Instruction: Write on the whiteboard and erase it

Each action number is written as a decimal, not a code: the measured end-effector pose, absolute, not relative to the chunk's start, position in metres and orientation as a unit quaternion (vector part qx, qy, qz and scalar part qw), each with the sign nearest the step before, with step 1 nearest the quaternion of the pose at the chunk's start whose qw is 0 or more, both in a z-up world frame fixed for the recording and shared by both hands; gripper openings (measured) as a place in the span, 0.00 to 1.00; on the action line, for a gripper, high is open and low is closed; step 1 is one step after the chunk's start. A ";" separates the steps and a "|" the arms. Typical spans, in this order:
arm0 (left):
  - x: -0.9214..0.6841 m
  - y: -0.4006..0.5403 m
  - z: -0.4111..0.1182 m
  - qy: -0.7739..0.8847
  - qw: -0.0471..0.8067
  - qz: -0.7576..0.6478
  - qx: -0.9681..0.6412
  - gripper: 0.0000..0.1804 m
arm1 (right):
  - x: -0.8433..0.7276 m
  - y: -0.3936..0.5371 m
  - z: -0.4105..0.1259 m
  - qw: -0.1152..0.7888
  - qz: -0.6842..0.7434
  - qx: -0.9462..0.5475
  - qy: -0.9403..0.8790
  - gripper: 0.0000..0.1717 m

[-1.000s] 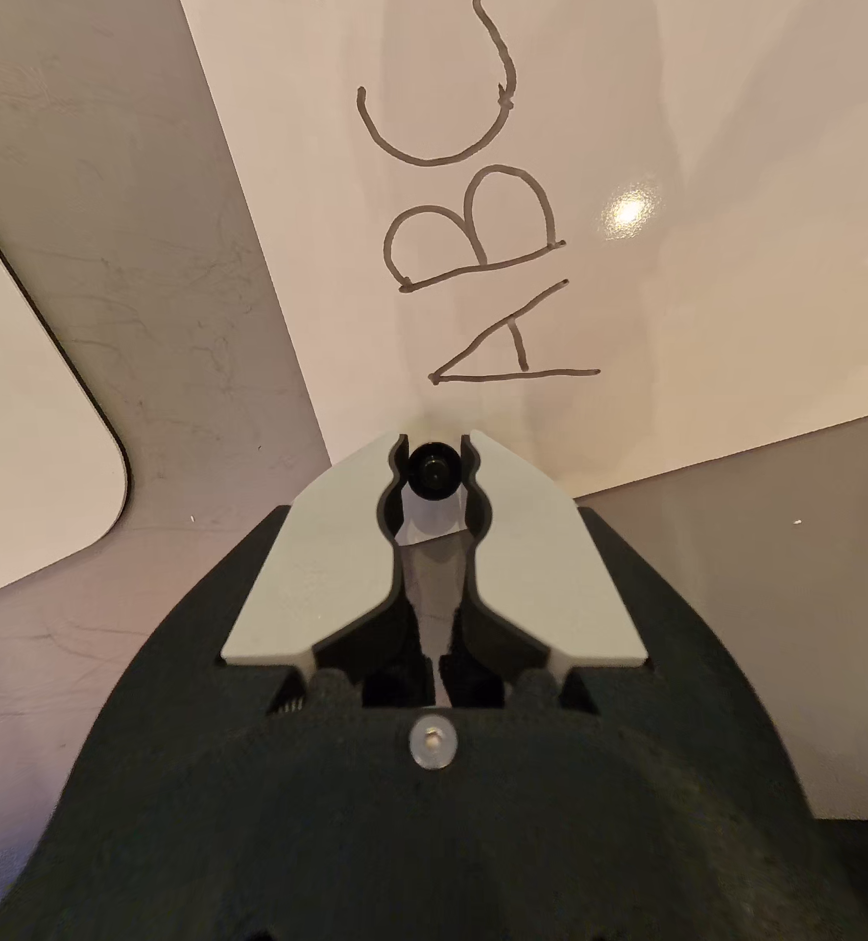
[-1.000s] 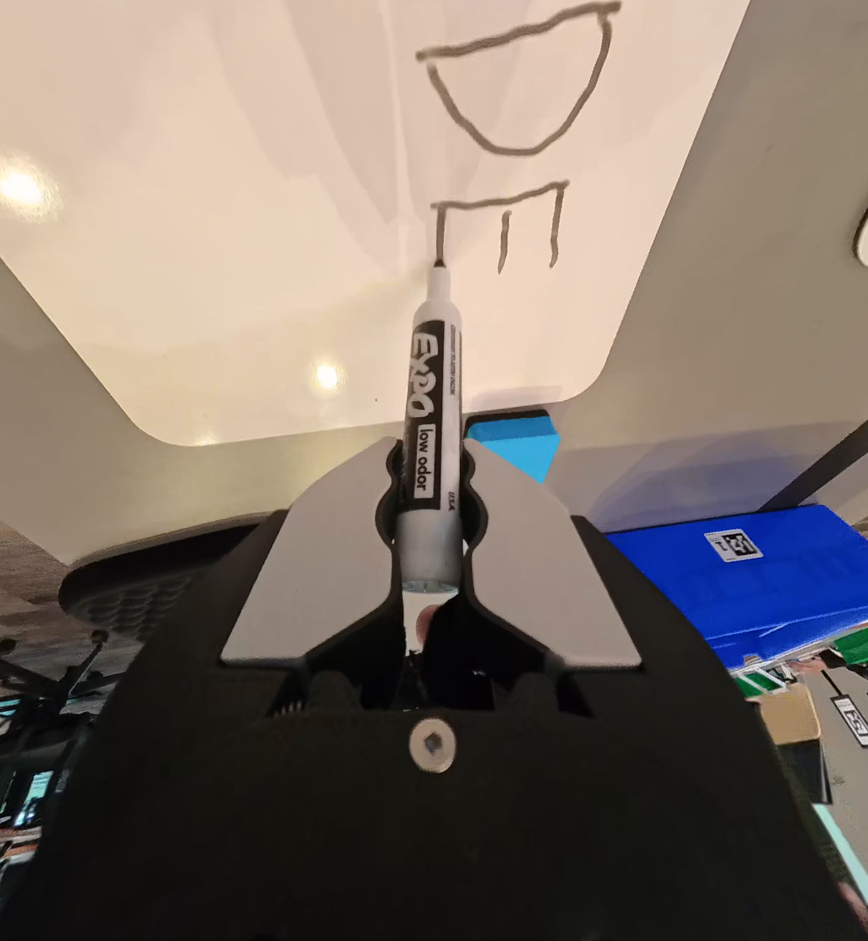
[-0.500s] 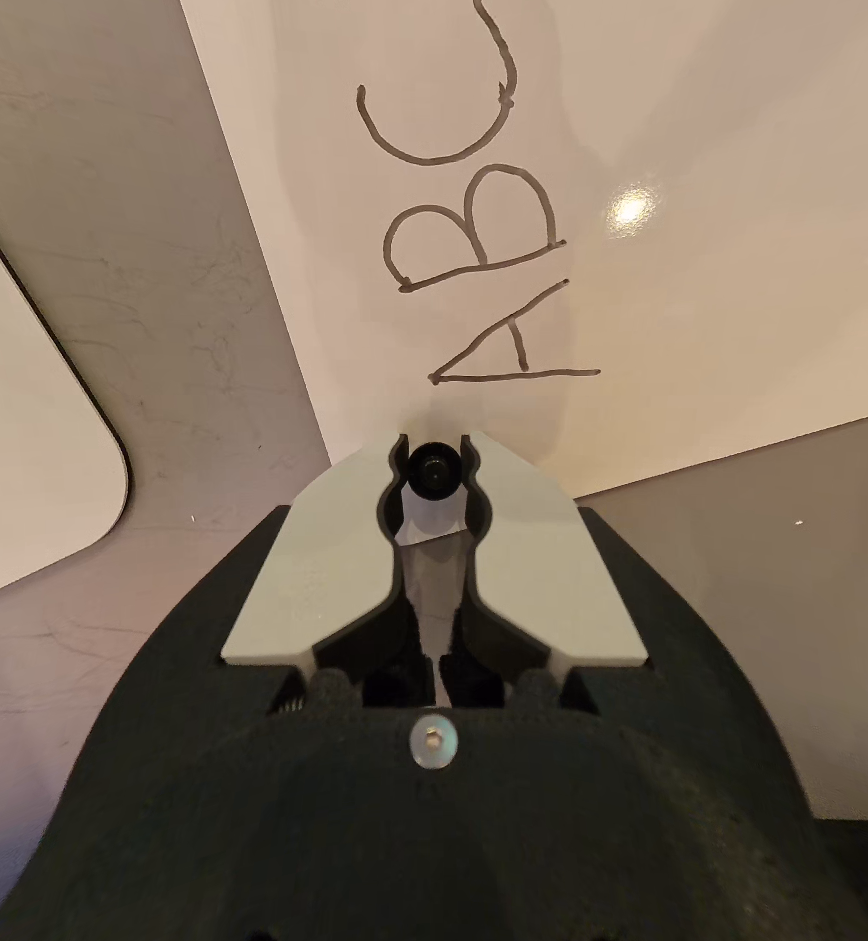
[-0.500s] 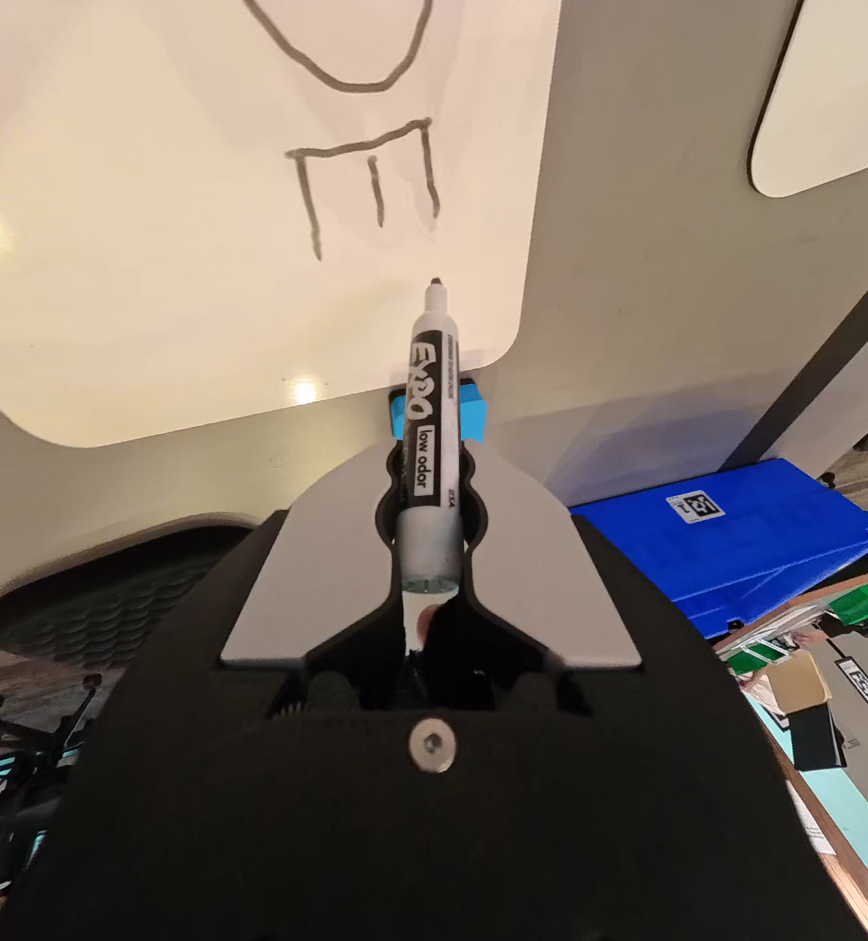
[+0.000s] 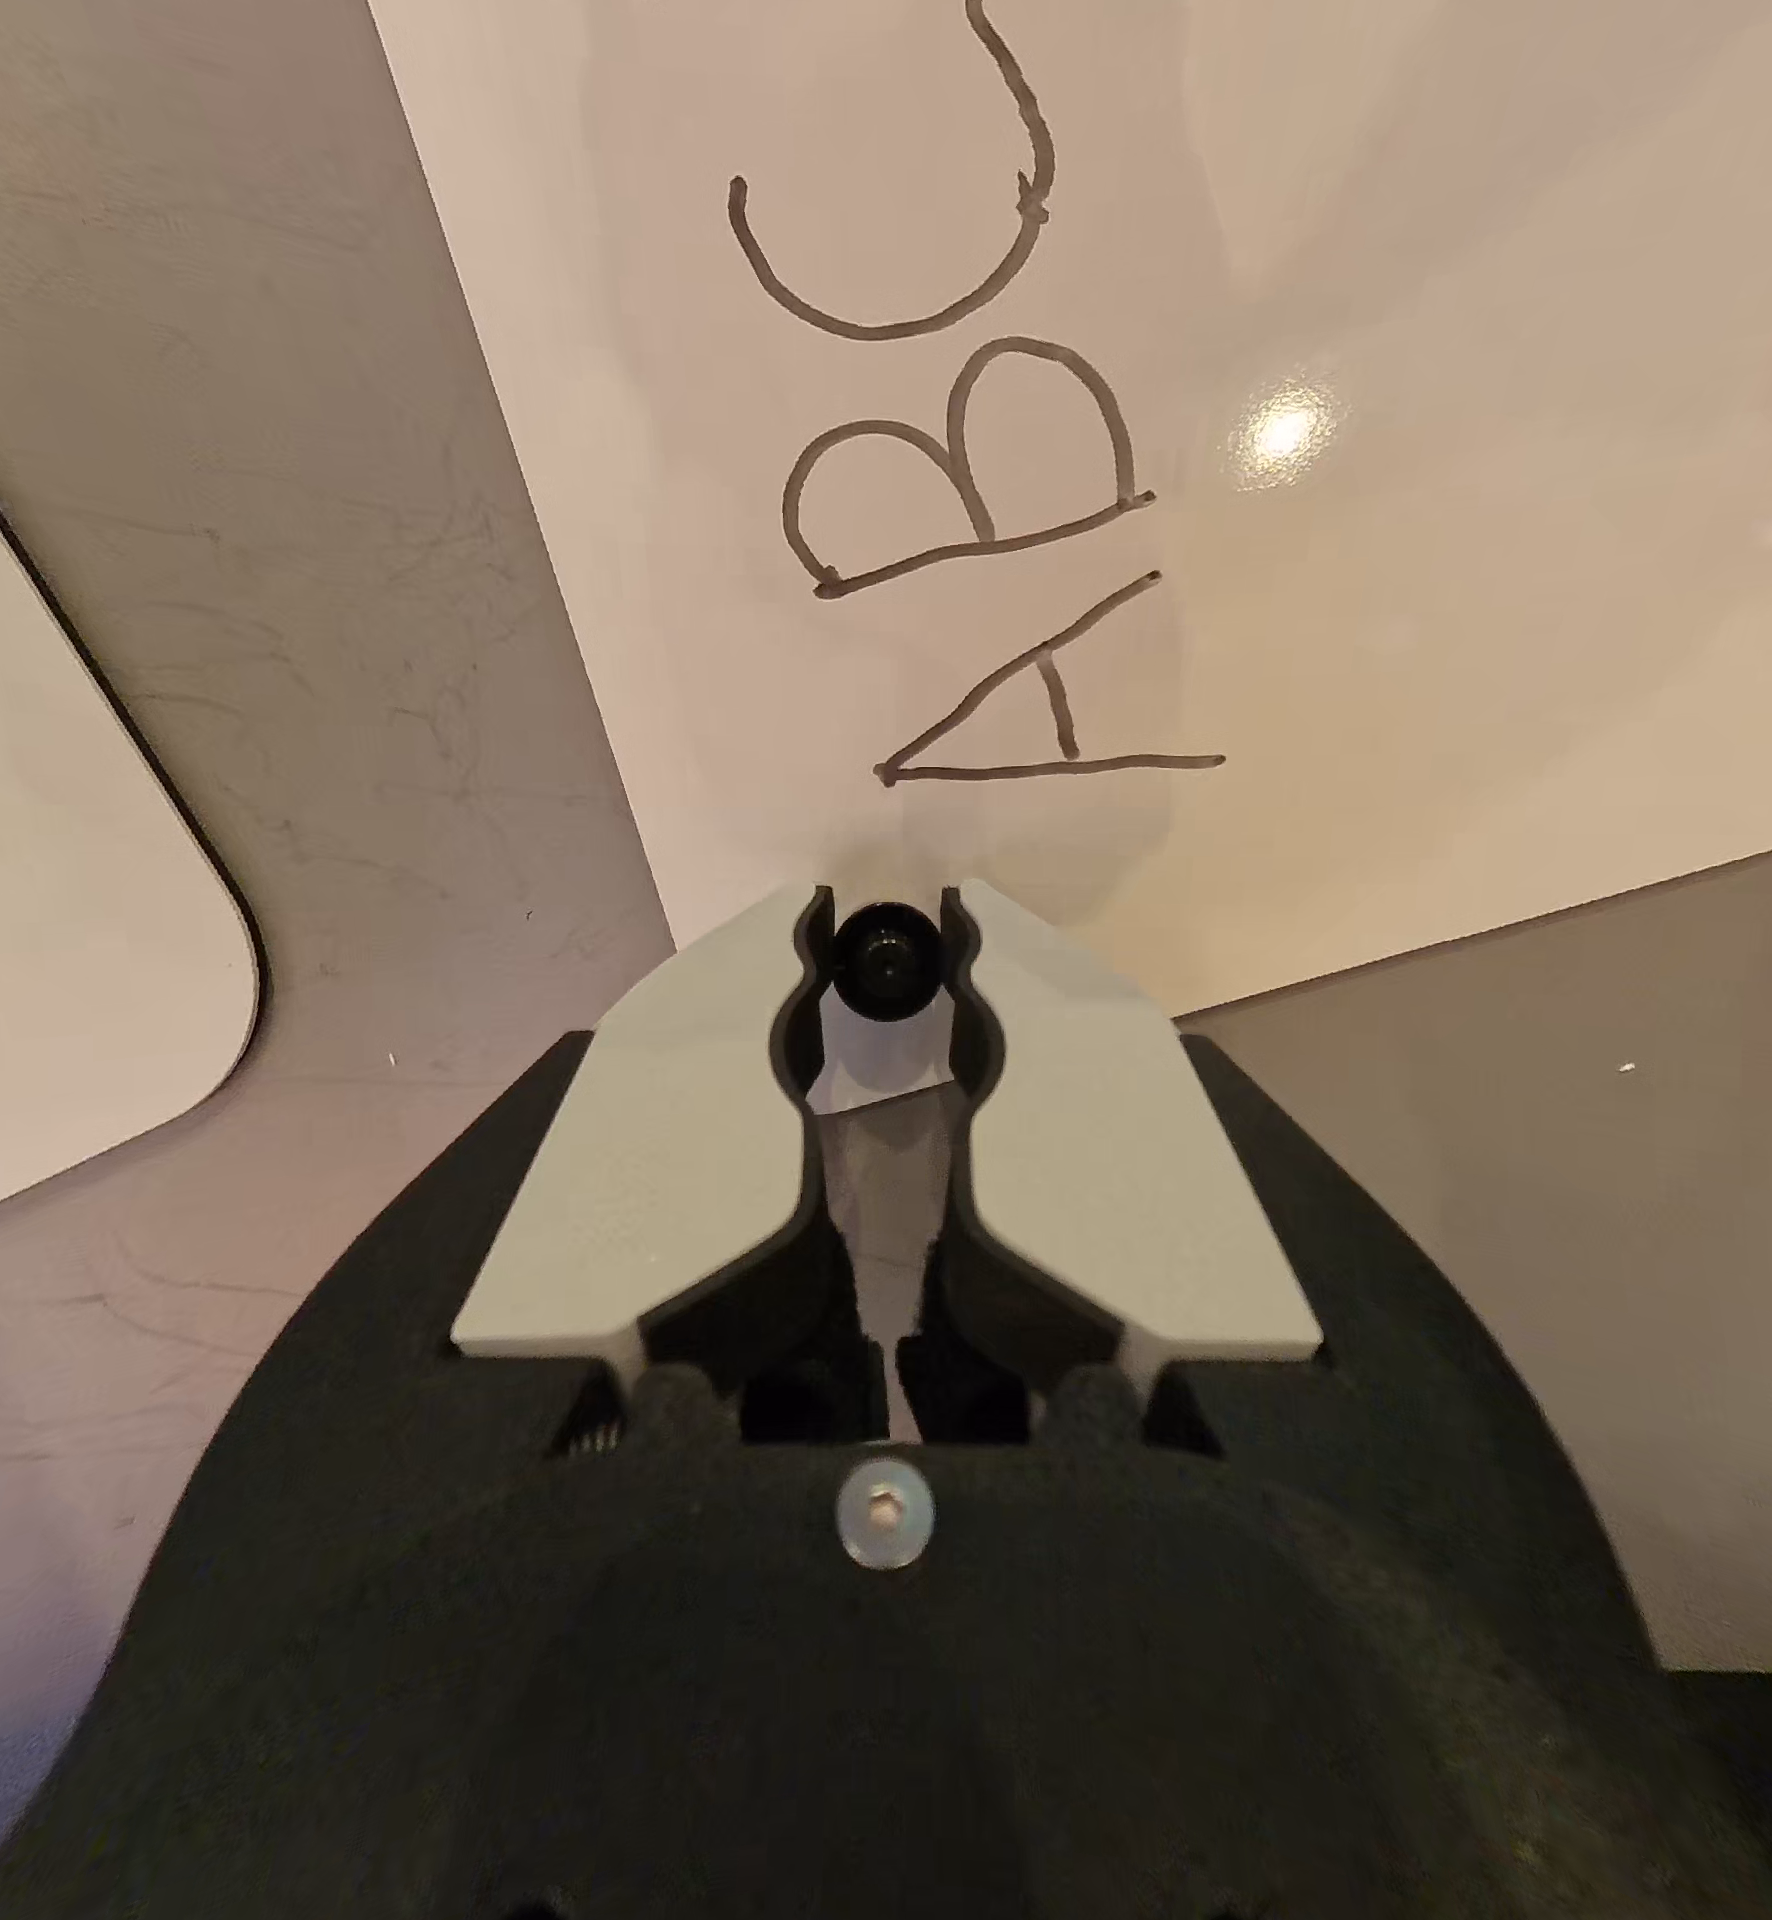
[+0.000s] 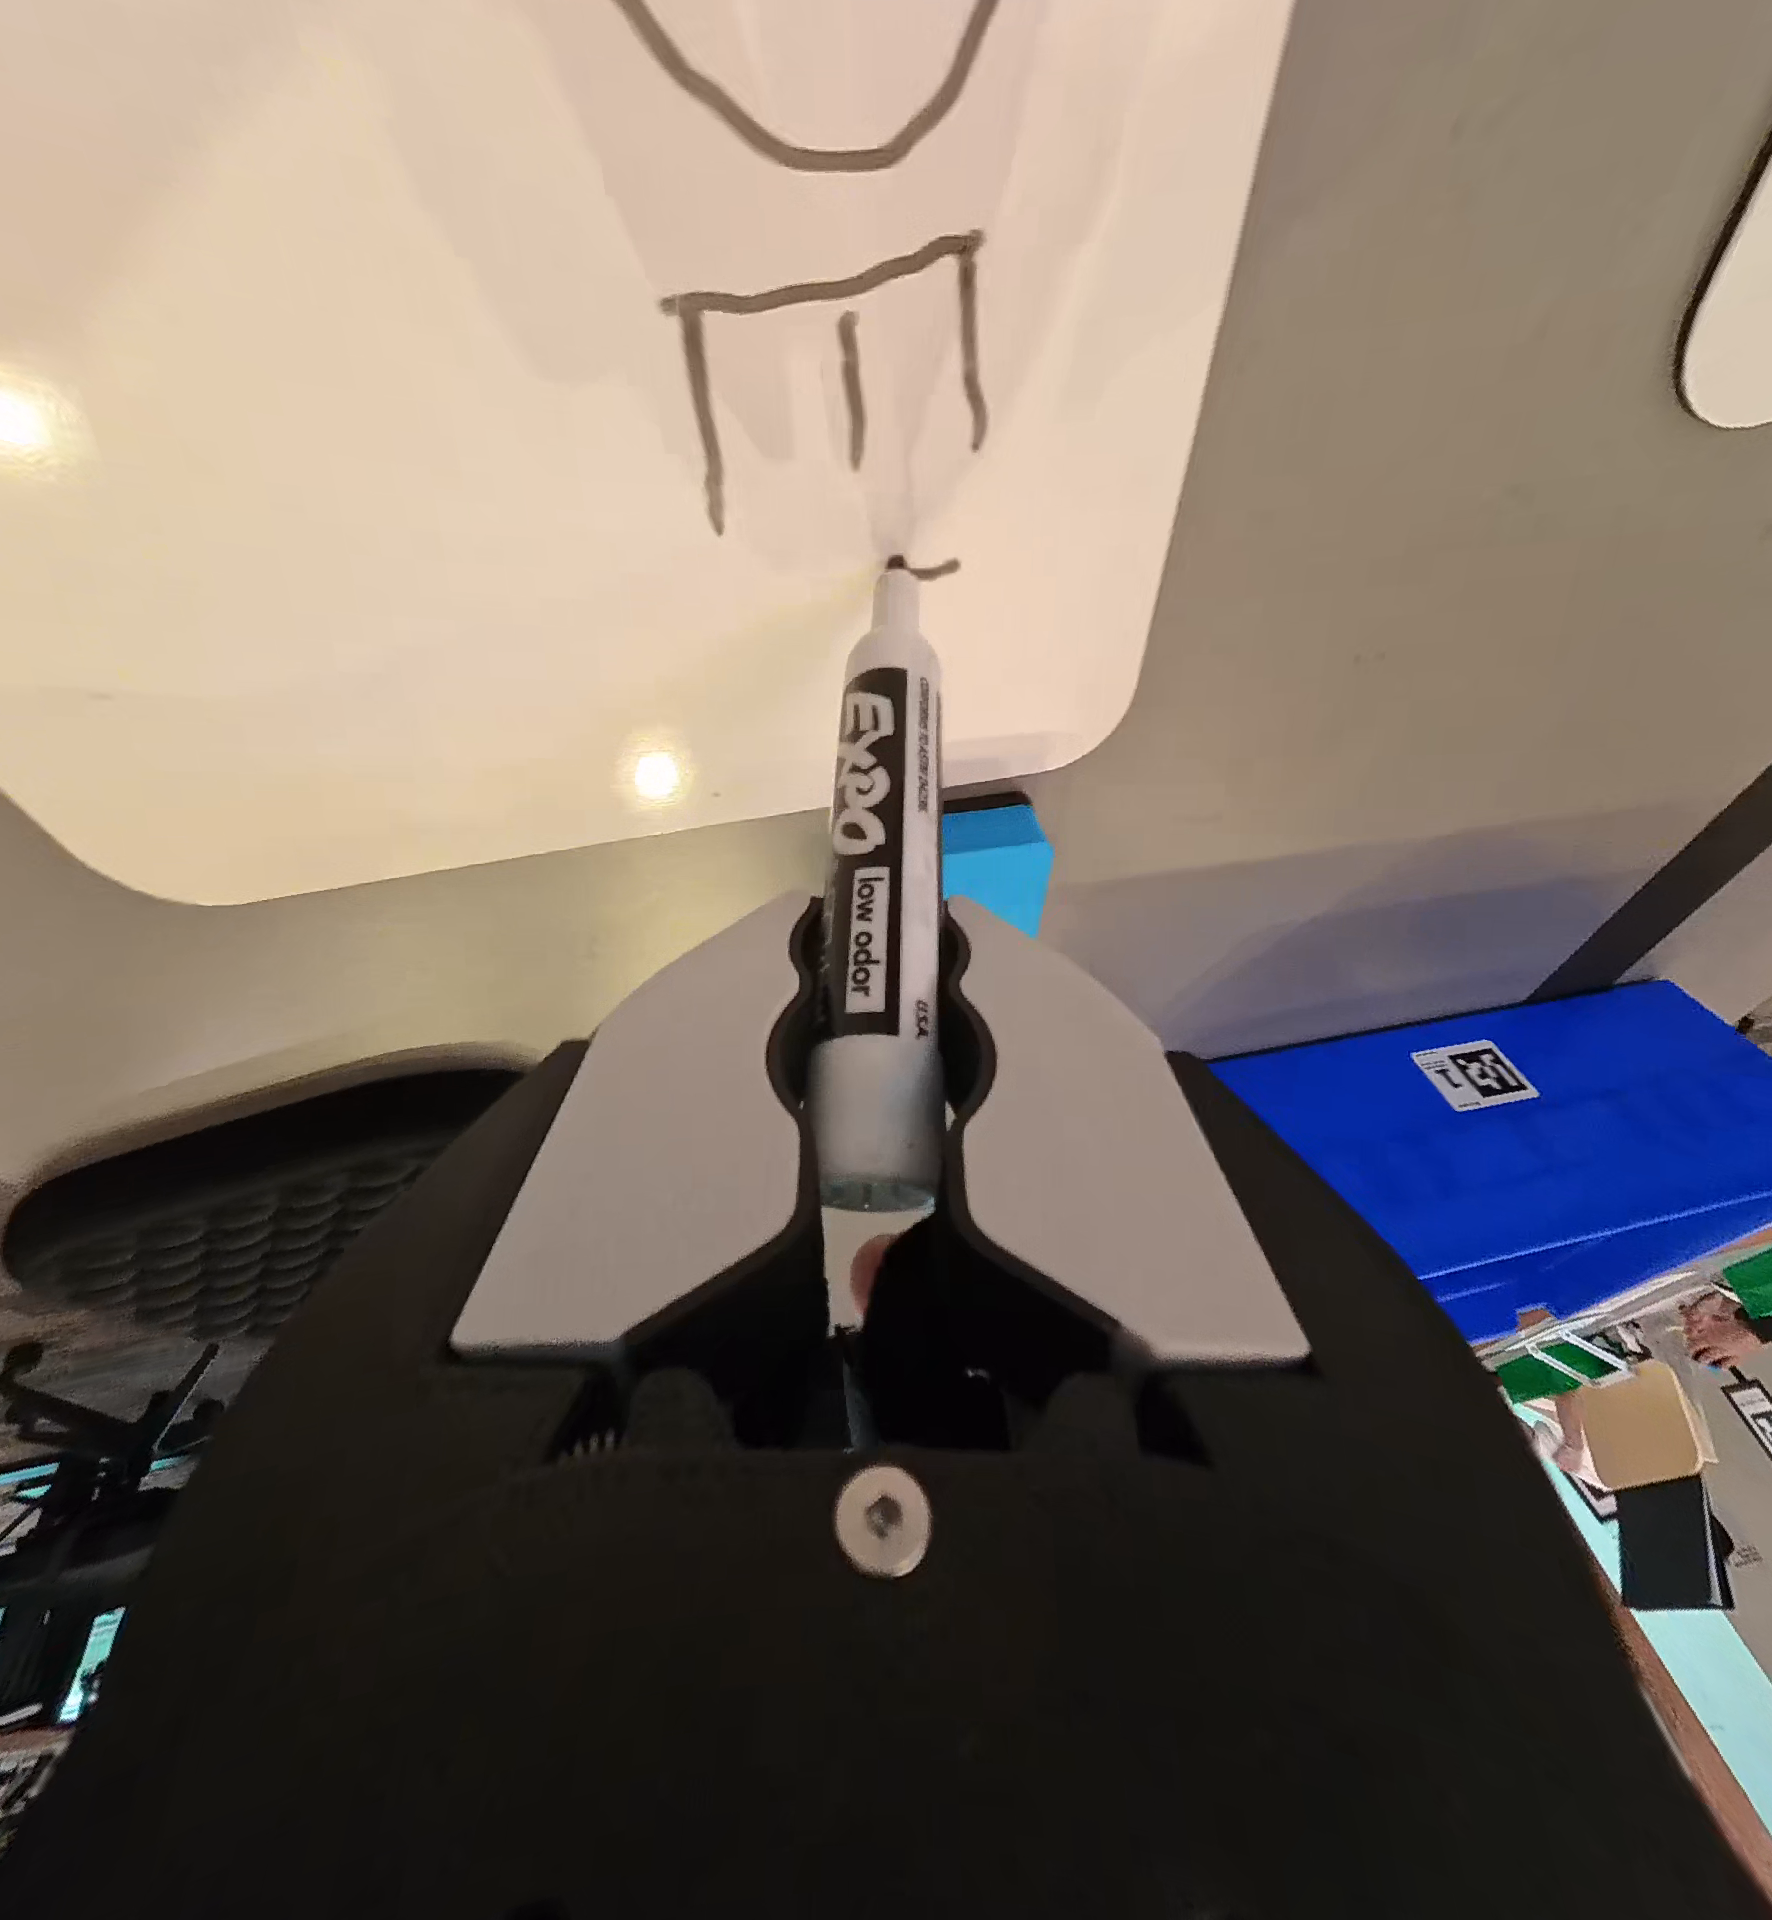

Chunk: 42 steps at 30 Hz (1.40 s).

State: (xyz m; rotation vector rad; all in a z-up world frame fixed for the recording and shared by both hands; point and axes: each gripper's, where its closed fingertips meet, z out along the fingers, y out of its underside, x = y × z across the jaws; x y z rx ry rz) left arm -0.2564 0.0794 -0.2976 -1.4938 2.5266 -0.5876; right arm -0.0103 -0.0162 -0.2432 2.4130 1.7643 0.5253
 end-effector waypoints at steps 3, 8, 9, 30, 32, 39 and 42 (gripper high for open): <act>-0.256 0.079 -0.298 0.842 0.074 -0.195 -0.498 0.11 | -0.011 -0.027 -0.243 0.063 0.172 0.792 0.583 0.12; -0.256 0.079 -0.298 0.842 0.075 -0.193 -0.497 0.11 | -0.014 -0.047 -0.242 0.073 0.169 0.791 0.584 0.12; -0.256 0.079 -0.298 0.842 0.075 -0.193 -0.497 0.11 | -0.015 -0.051 -0.242 0.076 0.167 0.791 0.583 0.12; -0.256 0.079 -0.298 0.842 0.074 -0.196 -0.497 0.11 | -0.009 -0.007 -0.243 0.040 0.190 0.791 0.580 0.12; -0.256 0.079 -0.298 0.842 0.074 -0.196 -0.497 0.11 | -0.008 -0.007 -0.243 0.039 0.190 0.791 0.580 0.12; -0.256 0.079 -0.298 0.842 0.074 -0.196 -0.497 0.11 | 0.002 -0.009 -0.243 0.056 0.198 0.792 0.575 0.12; -0.256 0.079 -0.298 0.842 0.074 -0.196 -0.497 0.11 | 0.010 -0.011 -0.243 0.063 0.200 0.796 0.568 0.13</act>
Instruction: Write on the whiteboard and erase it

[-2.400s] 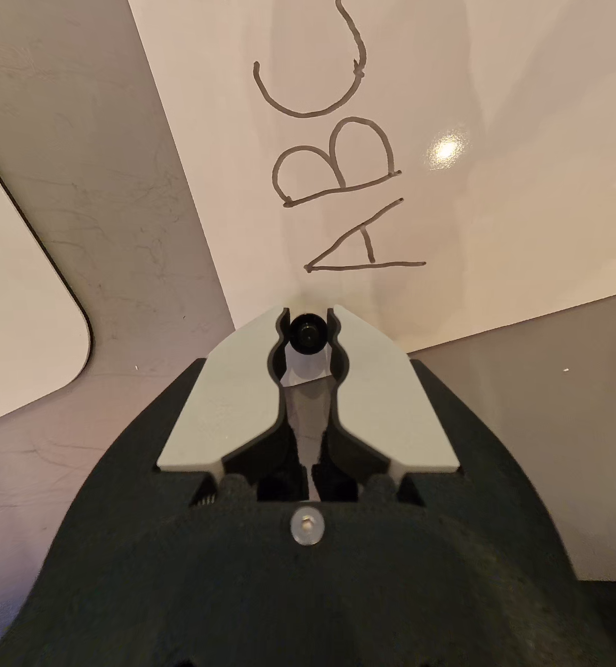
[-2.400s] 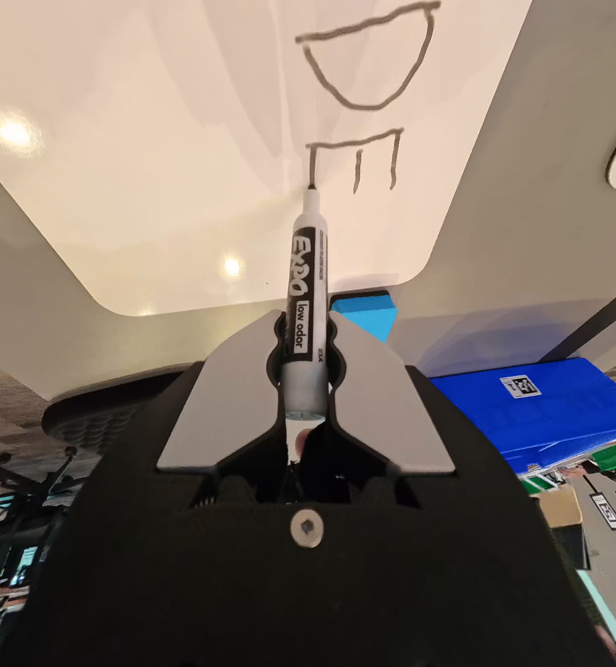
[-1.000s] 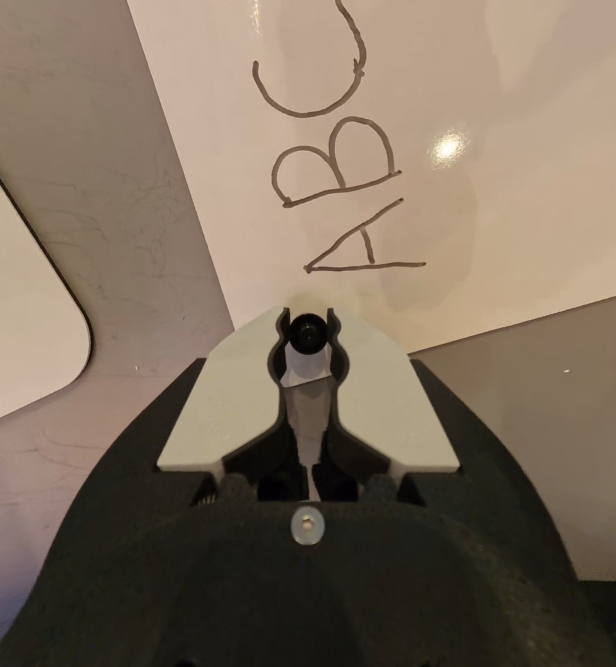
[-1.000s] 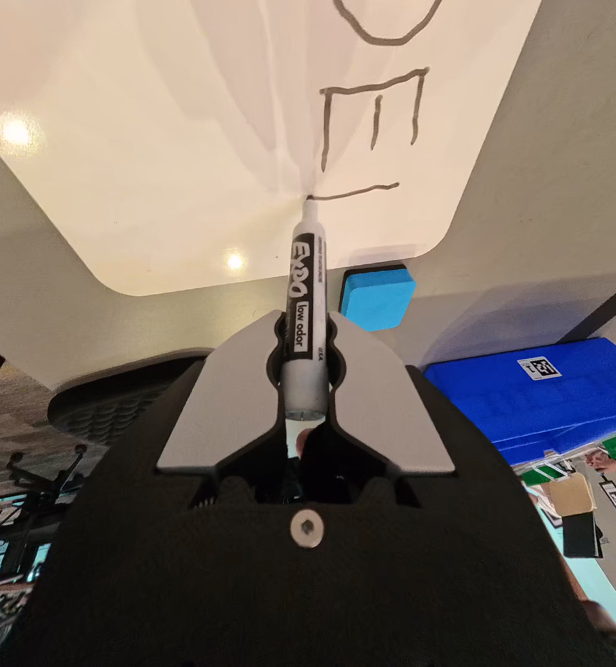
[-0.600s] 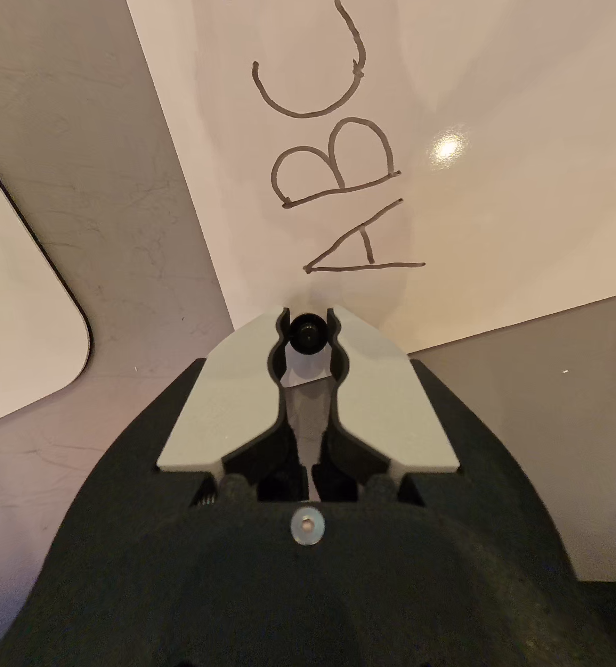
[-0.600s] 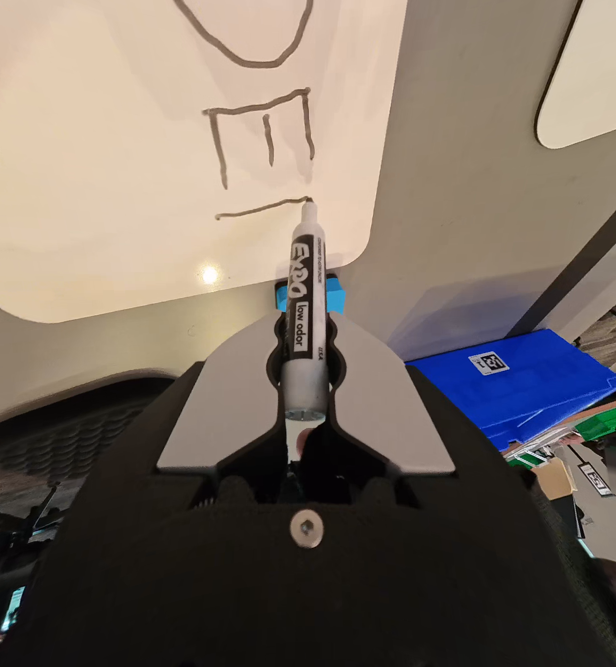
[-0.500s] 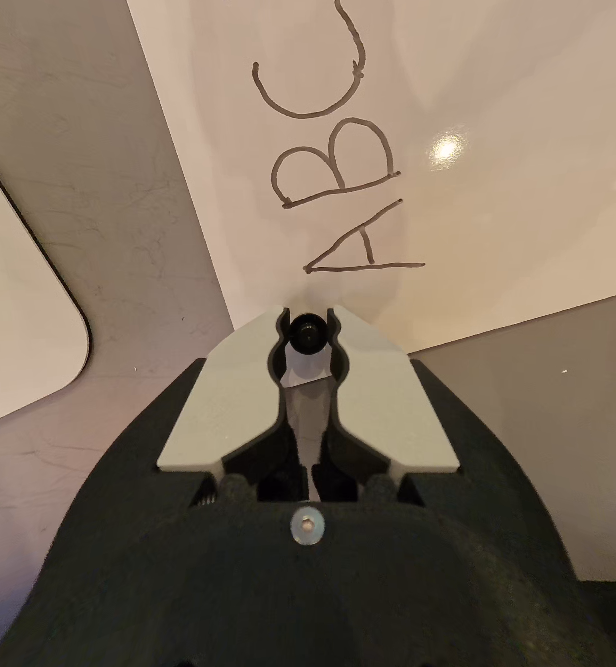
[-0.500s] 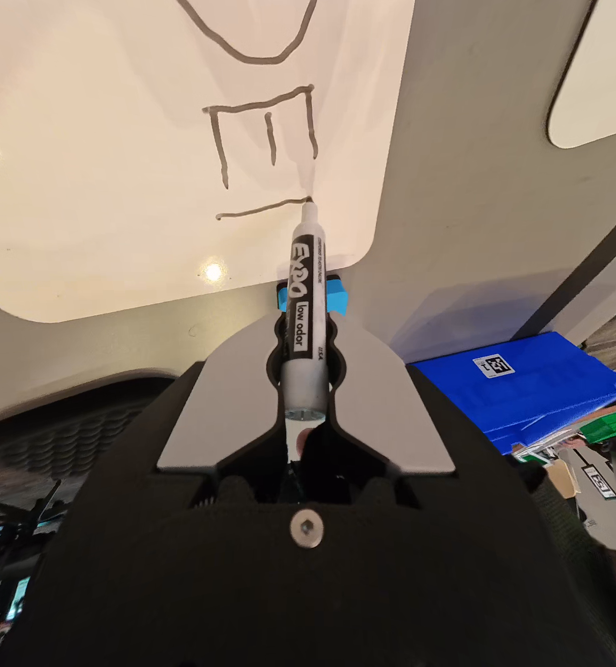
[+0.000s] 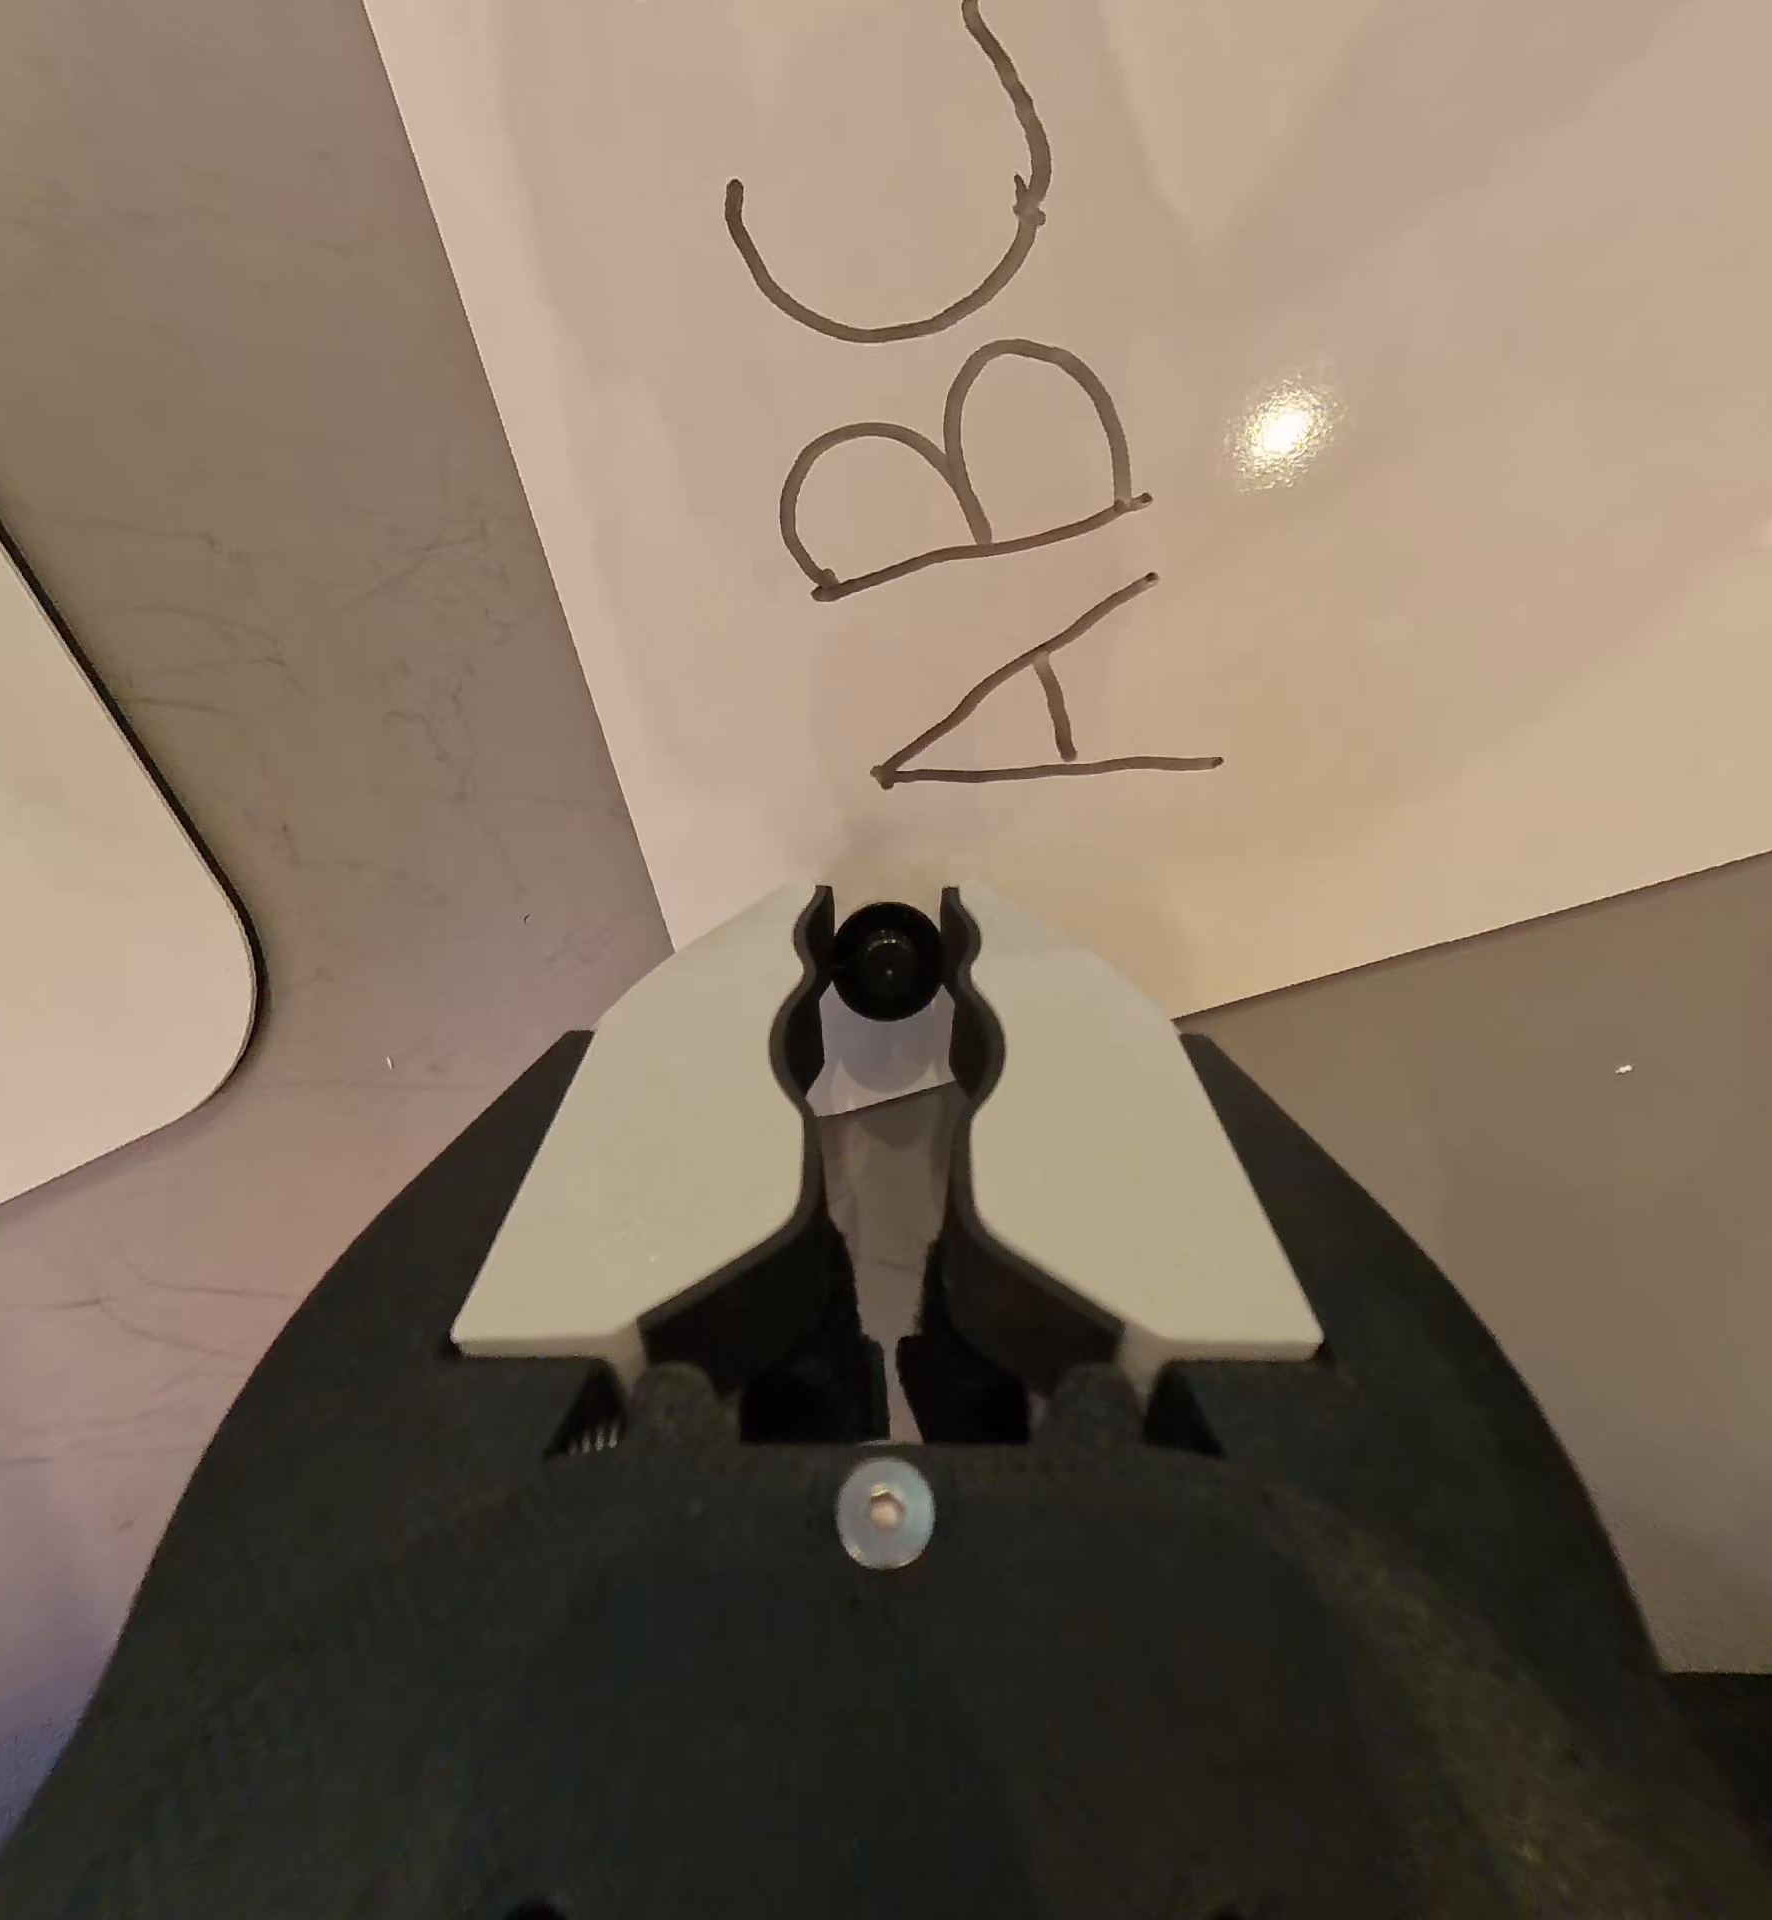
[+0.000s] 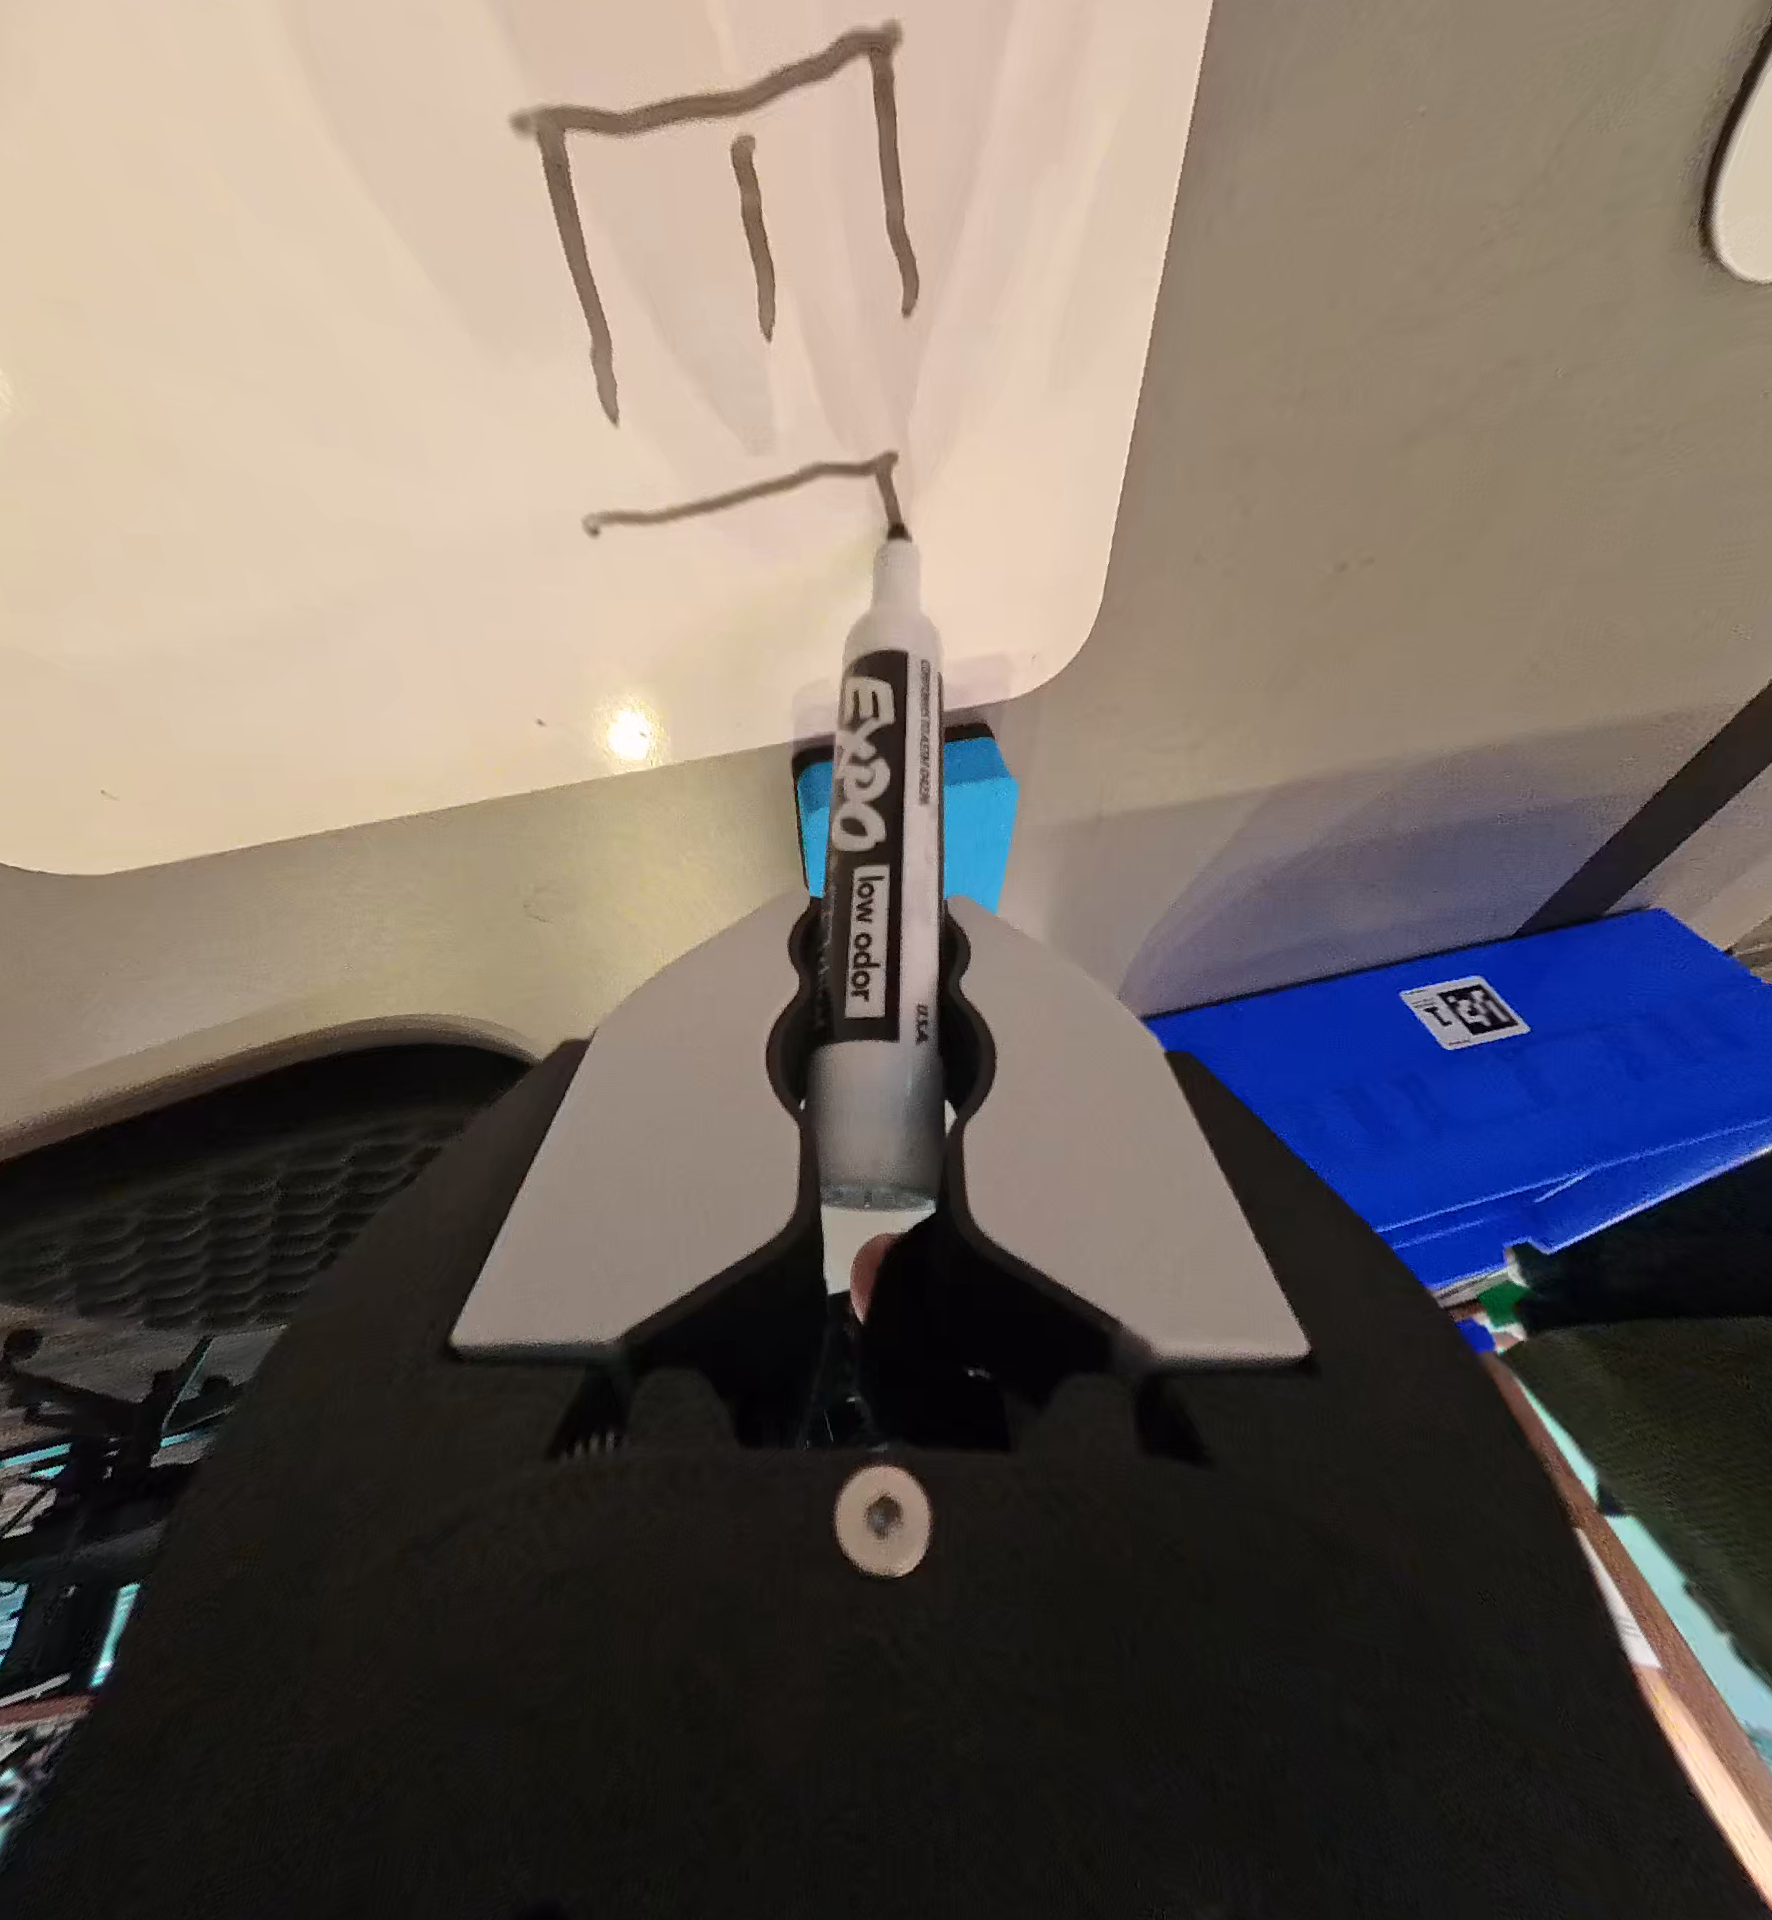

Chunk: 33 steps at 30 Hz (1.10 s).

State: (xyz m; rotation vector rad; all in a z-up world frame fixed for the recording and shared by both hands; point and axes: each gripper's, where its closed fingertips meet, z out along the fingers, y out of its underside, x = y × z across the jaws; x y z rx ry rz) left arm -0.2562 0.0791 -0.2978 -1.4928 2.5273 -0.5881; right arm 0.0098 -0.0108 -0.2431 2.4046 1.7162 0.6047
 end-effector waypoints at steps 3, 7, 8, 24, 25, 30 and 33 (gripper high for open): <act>-0.256 0.079 -0.298 0.842 0.074 -0.197 -0.498 0.11 | 0.019 -0.013 -0.243 0.073 0.206 0.799 0.560 0.12; -0.256 0.079 -0.298 0.842 0.074 -0.197 -0.498 0.11 | 0.021 -0.014 -0.240 0.063 0.205 0.803 0.556 0.13; -0.256 0.079 -0.298 0.842 0.074 -0.197 -0.498 0.11 | 0.019 -0.015 -0.239 0.059 0.203 0.803 0.557 0.12; -0.256 0.079 -0.298 0.842 0.074 -0.194 -0.497 0.11 | -0.004 -0.032 -0.243 0.067 0.186 0.792 0.578 0.13; -0.256 0.079 -0.298 0.842 0.074 -0.195 -0.497 0.11 | -0.001 -0.032 -0.243 0.069 0.188 0.793 0.576 0.13; -0.256 0.078 -0.298 0.842 0.074 -0.196 -0.497 0.11 | 0.015 -0.036 -0.243 0.082 0.195 0.799 0.563 0.13; -0.256 0.078 -0.298 0.842 0.073 -0.197 -0.497 0.11 | 0.022 -0.038 -0.242 0.087 0.198 0.803 0.556 0.13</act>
